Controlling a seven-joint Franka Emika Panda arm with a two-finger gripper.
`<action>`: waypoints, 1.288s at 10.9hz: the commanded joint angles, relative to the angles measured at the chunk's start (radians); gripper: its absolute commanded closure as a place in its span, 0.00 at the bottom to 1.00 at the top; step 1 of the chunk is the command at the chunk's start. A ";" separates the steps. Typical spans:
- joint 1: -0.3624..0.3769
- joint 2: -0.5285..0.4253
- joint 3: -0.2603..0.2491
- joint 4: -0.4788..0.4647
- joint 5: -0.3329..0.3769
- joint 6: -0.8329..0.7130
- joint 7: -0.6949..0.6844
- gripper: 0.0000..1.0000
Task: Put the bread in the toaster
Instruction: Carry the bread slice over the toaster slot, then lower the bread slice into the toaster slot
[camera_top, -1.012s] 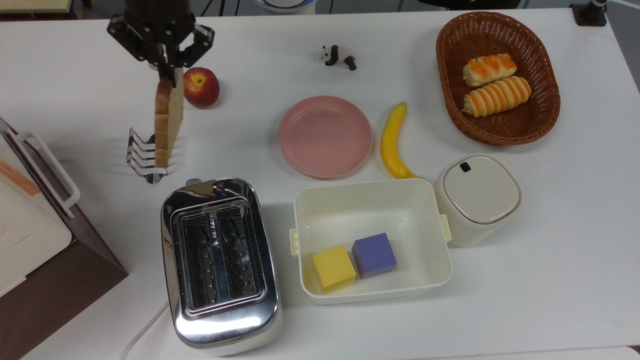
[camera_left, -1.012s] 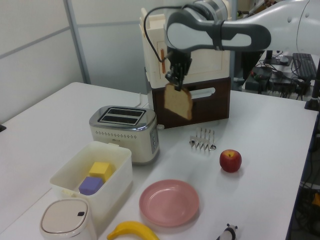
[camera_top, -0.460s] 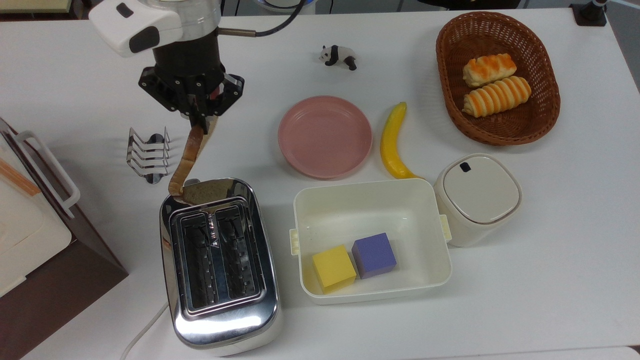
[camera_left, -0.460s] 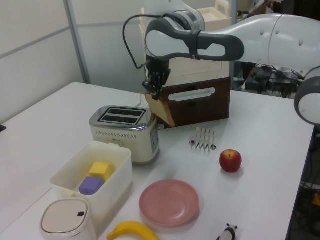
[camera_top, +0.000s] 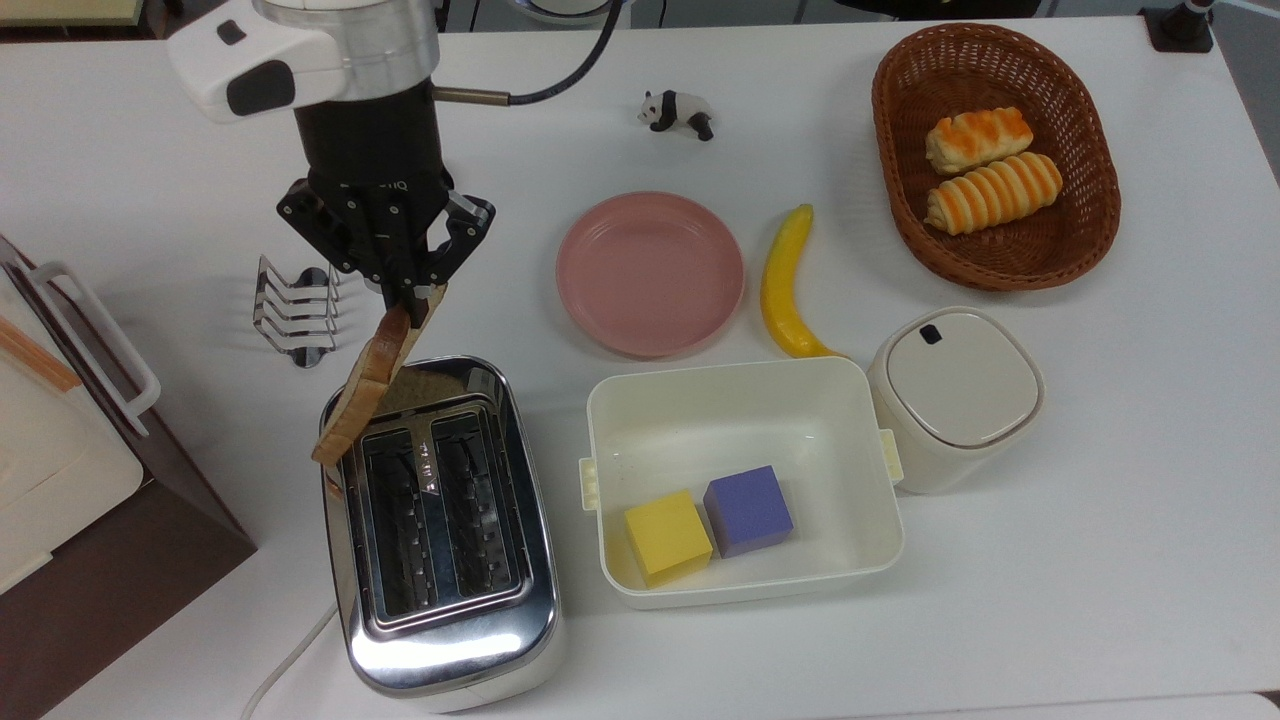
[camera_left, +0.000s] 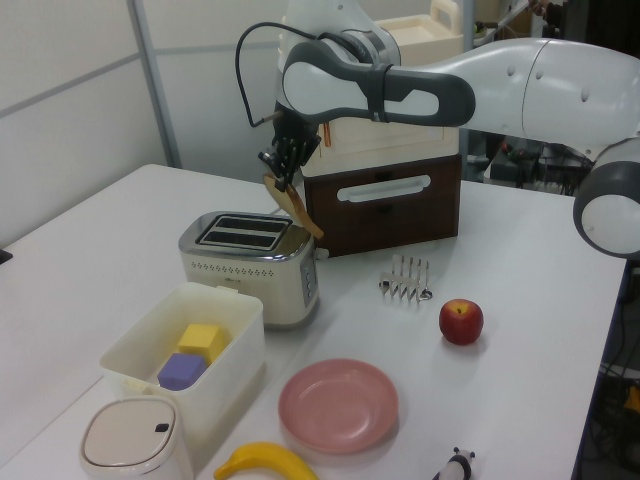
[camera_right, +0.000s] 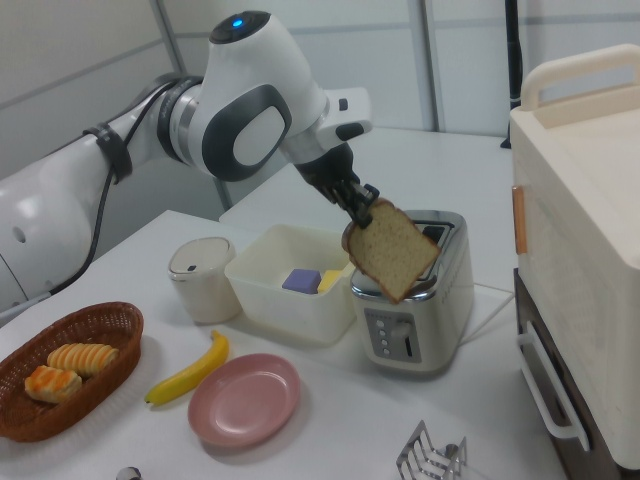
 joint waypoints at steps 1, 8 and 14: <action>-0.002 0.006 -0.007 0.053 0.081 0.048 0.052 1.00; 0.018 0.030 -0.007 0.043 0.081 0.192 0.106 1.00; 0.047 0.050 -0.004 0.013 0.050 0.139 0.001 1.00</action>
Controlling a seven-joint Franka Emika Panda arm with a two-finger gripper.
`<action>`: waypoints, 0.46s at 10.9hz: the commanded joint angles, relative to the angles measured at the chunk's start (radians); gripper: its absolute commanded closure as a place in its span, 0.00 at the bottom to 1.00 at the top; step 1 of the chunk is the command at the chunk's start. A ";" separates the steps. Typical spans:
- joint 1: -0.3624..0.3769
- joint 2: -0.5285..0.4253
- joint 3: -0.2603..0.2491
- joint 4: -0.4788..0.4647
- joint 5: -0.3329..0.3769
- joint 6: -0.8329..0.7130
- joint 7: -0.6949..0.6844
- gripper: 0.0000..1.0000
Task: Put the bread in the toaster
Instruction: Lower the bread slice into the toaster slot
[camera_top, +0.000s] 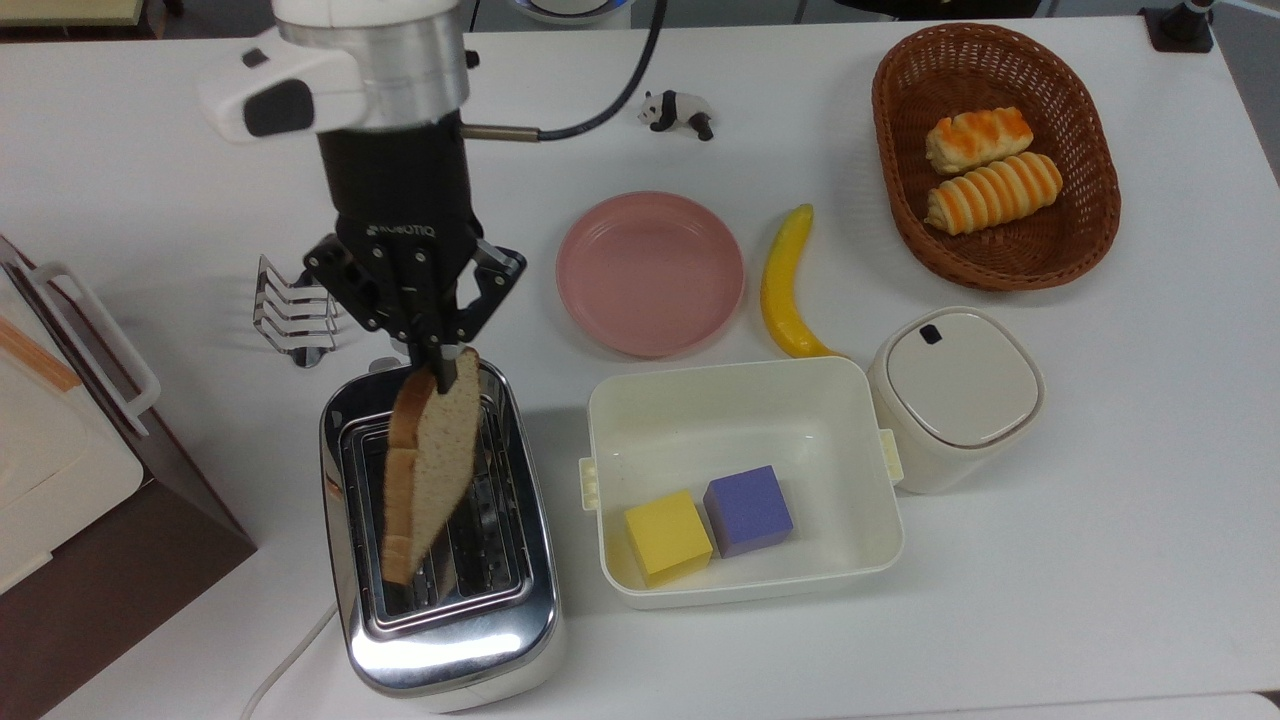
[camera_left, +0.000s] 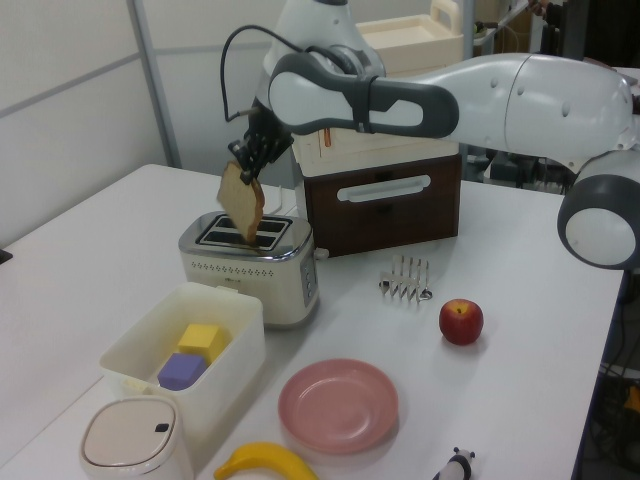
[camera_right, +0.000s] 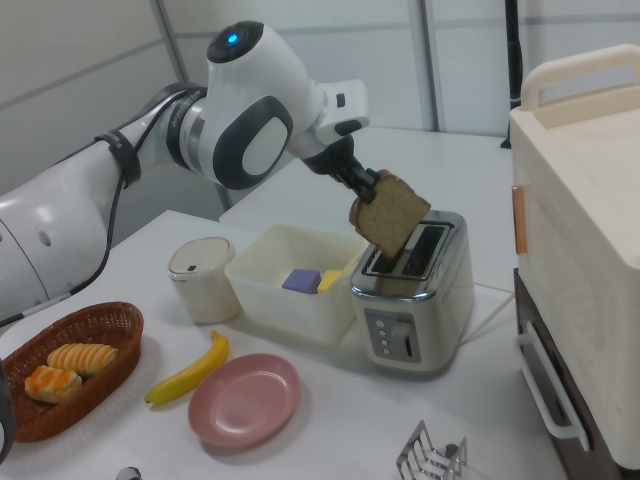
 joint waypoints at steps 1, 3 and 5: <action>0.028 -0.015 -0.005 -0.024 -0.010 -0.093 -0.077 1.00; 0.043 -0.015 -0.005 -0.022 -0.010 -0.164 -0.108 1.00; 0.043 -0.015 -0.005 -0.025 -0.010 -0.201 -0.128 1.00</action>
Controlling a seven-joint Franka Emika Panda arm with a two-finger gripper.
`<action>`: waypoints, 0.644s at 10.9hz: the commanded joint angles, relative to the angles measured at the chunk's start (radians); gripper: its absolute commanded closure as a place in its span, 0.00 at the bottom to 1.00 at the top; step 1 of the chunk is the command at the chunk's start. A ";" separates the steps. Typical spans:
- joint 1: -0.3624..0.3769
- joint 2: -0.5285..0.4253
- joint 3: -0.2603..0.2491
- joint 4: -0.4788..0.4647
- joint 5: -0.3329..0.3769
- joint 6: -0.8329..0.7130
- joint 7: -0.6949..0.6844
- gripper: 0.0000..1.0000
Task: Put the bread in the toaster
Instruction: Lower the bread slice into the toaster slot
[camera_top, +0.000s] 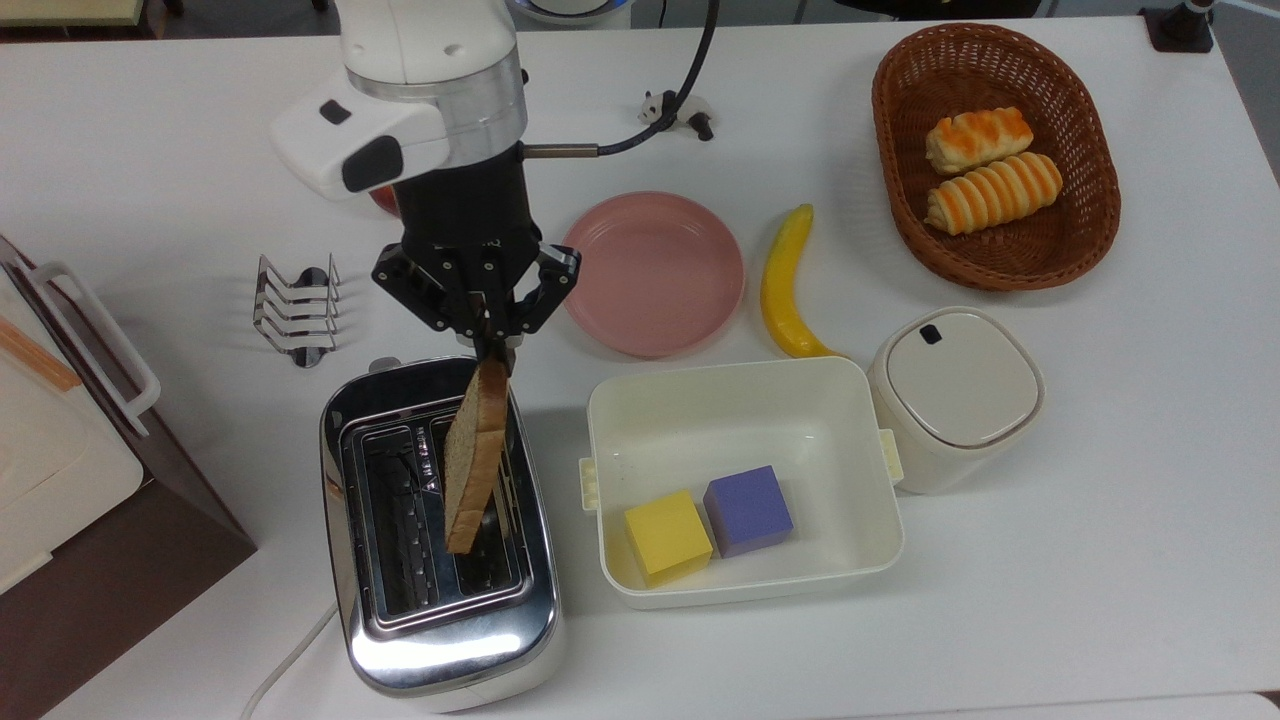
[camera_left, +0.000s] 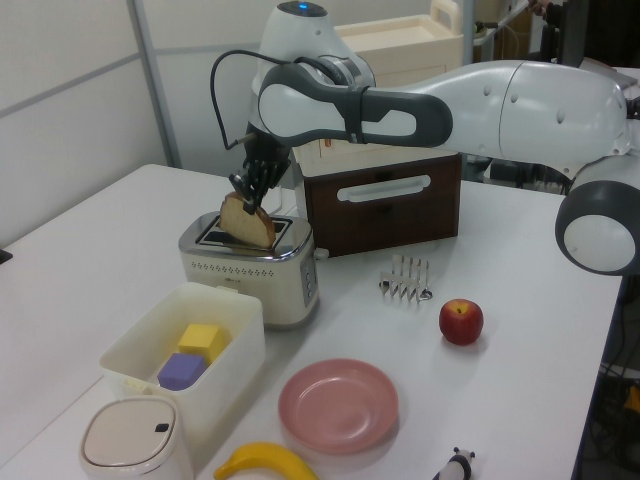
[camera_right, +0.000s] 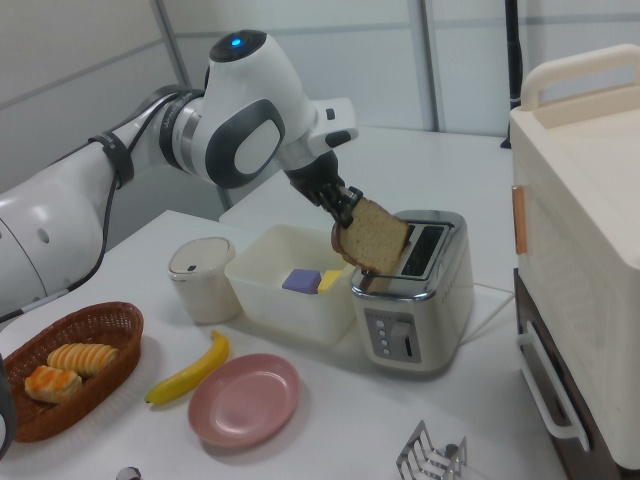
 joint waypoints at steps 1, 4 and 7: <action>0.012 -0.023 -0.005 -0.025 -0.009 -0.040 -0.032 0.55; 0.012 -0.023 -0.012 -0.025 -0.008 0.036 0.044 0.00; 0.010 -0.024 -0.016 -0.023 -0.006 0.083 0.090 0.00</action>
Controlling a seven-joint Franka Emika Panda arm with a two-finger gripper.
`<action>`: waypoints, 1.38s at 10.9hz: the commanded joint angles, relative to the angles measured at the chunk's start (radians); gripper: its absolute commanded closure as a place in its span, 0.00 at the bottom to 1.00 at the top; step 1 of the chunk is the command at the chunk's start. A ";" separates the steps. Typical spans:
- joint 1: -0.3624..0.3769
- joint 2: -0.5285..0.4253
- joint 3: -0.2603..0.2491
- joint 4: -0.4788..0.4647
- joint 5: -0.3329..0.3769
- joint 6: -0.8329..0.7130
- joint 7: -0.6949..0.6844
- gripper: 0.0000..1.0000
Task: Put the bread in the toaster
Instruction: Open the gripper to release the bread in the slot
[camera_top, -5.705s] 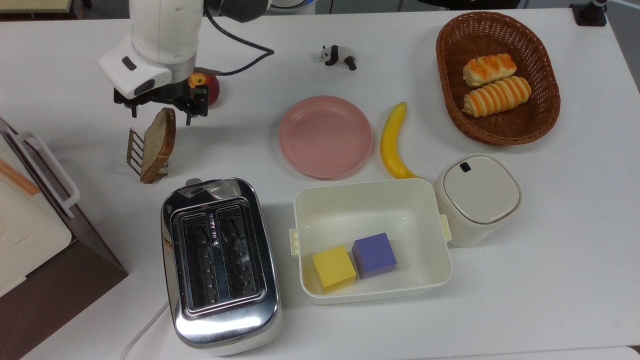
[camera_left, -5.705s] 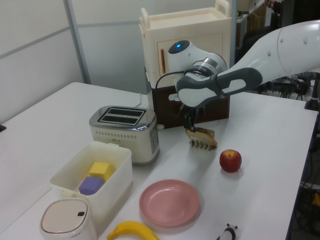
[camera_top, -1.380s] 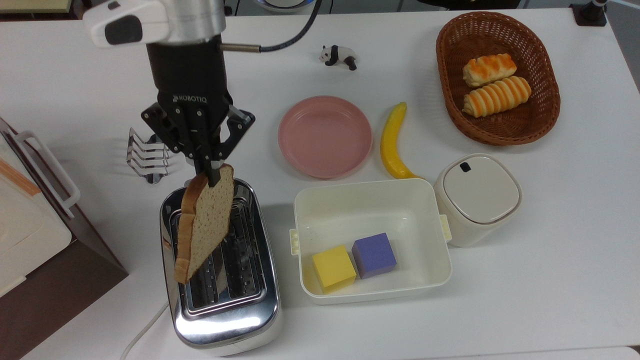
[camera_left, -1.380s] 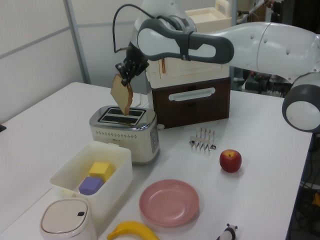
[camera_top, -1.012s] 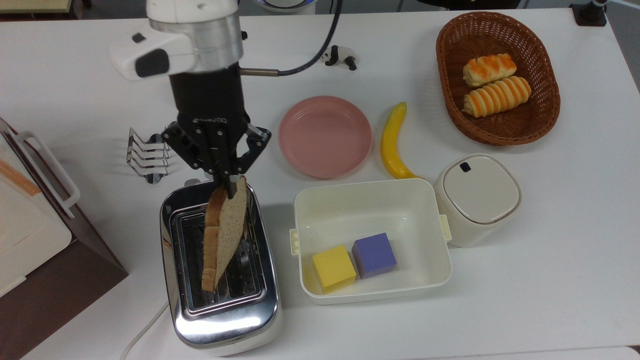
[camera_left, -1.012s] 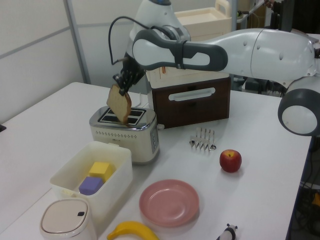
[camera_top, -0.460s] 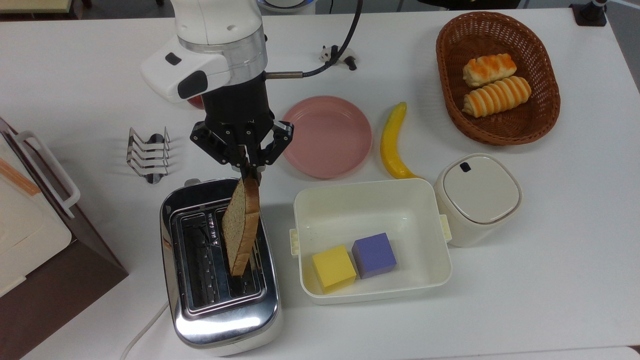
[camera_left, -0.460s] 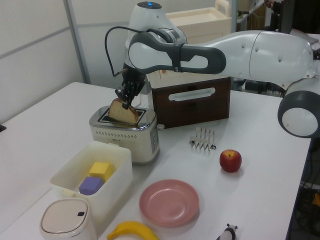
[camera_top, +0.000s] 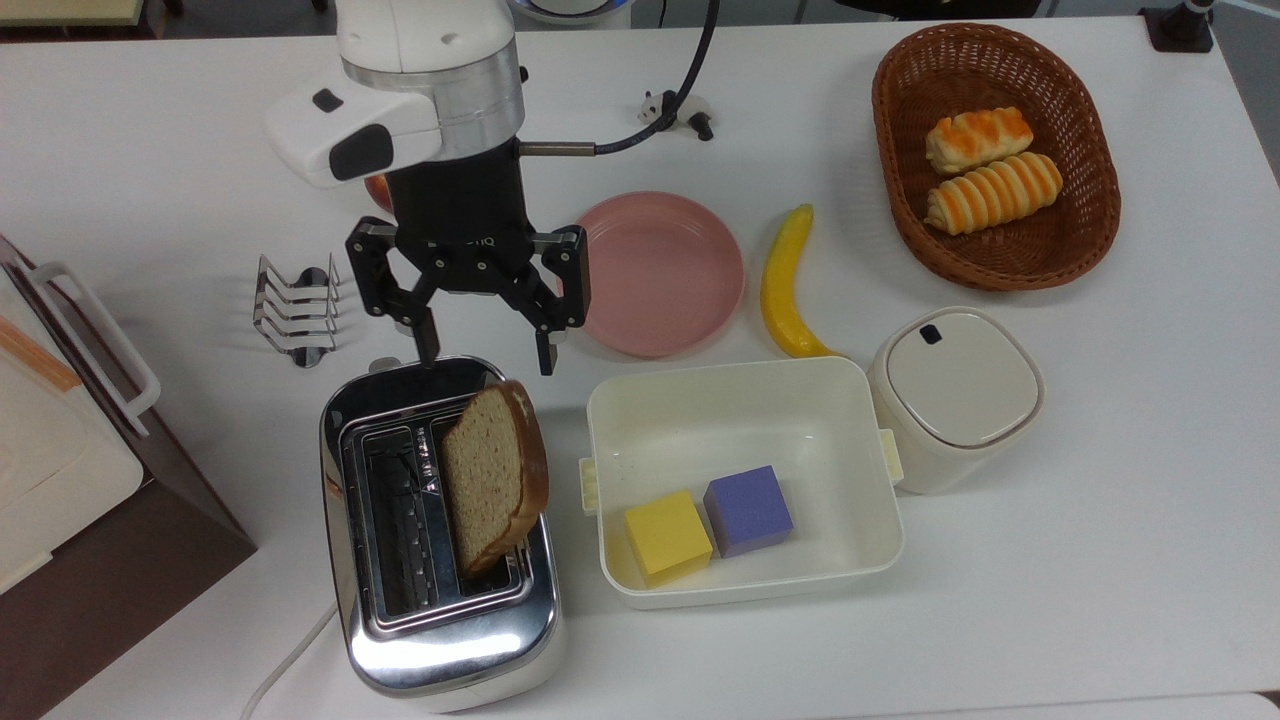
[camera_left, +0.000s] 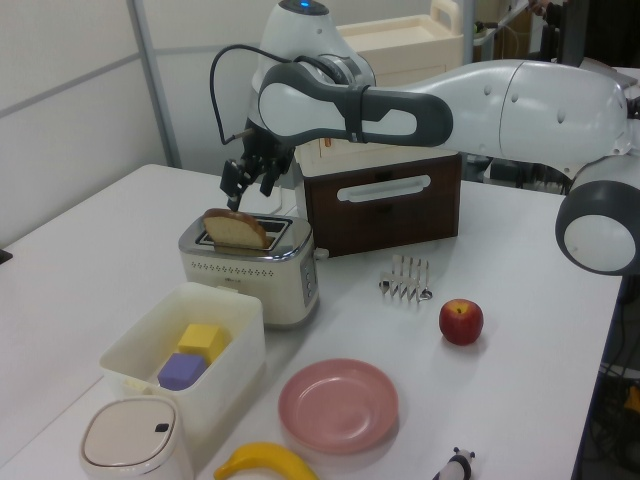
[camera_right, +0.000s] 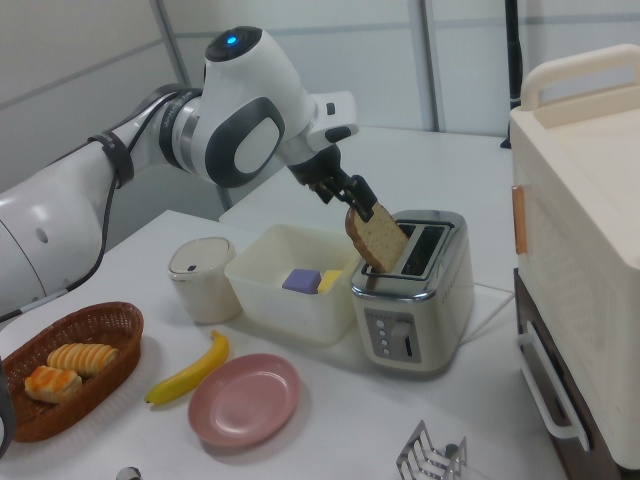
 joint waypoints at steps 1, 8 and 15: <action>0.007 -0.022 -0.013 -0.023 -0.006 0.047 0.064 0.00; 0.024 -0.030 0.001 -0.064 -0.095 0.041 0.040 0.00; 0.069 0.043 0.000 -0.089 -0.204 0.137 0.070 0.00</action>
